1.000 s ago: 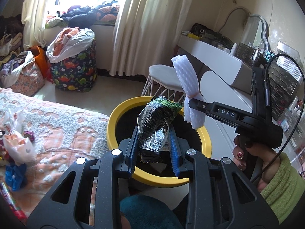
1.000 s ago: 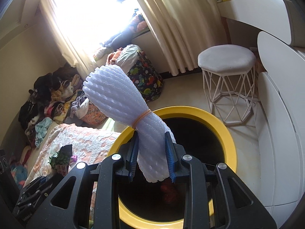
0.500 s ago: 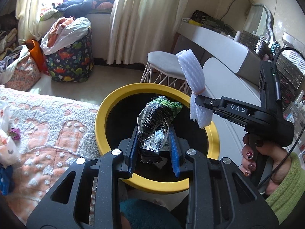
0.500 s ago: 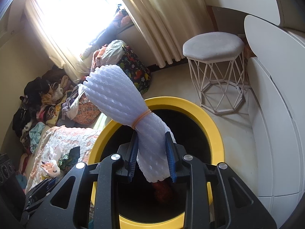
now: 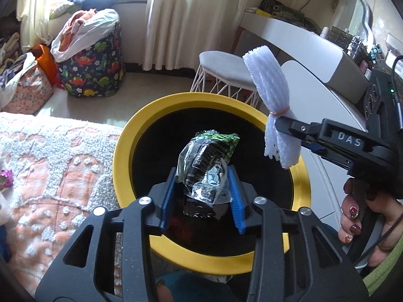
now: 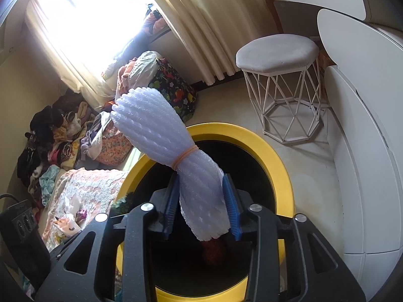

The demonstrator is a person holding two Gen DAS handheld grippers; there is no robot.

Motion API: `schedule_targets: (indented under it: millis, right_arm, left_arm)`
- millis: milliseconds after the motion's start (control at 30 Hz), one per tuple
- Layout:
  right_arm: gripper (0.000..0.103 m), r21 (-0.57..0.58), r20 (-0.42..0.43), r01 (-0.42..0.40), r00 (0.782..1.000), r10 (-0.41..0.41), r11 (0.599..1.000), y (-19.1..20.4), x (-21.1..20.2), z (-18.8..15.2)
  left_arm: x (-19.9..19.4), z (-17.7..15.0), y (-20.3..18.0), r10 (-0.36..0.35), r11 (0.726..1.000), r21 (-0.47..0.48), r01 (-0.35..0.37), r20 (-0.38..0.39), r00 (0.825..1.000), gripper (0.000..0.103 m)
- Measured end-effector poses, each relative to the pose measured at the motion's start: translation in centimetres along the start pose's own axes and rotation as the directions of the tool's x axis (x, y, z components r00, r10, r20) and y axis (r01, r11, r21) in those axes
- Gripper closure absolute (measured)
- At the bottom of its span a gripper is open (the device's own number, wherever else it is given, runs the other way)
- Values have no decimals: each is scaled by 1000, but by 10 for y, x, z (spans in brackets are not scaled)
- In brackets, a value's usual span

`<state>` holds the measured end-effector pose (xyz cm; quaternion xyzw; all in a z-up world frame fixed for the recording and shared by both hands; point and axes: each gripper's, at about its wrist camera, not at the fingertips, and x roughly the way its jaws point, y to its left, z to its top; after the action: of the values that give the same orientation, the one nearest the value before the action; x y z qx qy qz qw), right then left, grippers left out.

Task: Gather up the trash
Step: 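Open the left gripper over the bin while the right gripper releases the foam net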

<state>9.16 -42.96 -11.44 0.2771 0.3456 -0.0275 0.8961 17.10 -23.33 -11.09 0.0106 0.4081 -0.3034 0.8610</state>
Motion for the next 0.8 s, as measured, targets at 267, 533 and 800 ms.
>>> schedule_targets:
  millis: [267,533,800]
  right_arm:
    - [33,30,12,-2,1000,1,1000,0,3,0]
    - [29,-19,6,-18,1000,18,1000,18,7,-5]
    - [22,-47,22,-47,999,48,998,31,4,-6]
  left_arm:
    - [-23,-5,9,31,999,-44,-28,60,998,11]
    - [-52,-13,22,102,993,-74,-94,107,989,11]
    - [-77,-20,34,159,984,-98,-146,147,976,11]
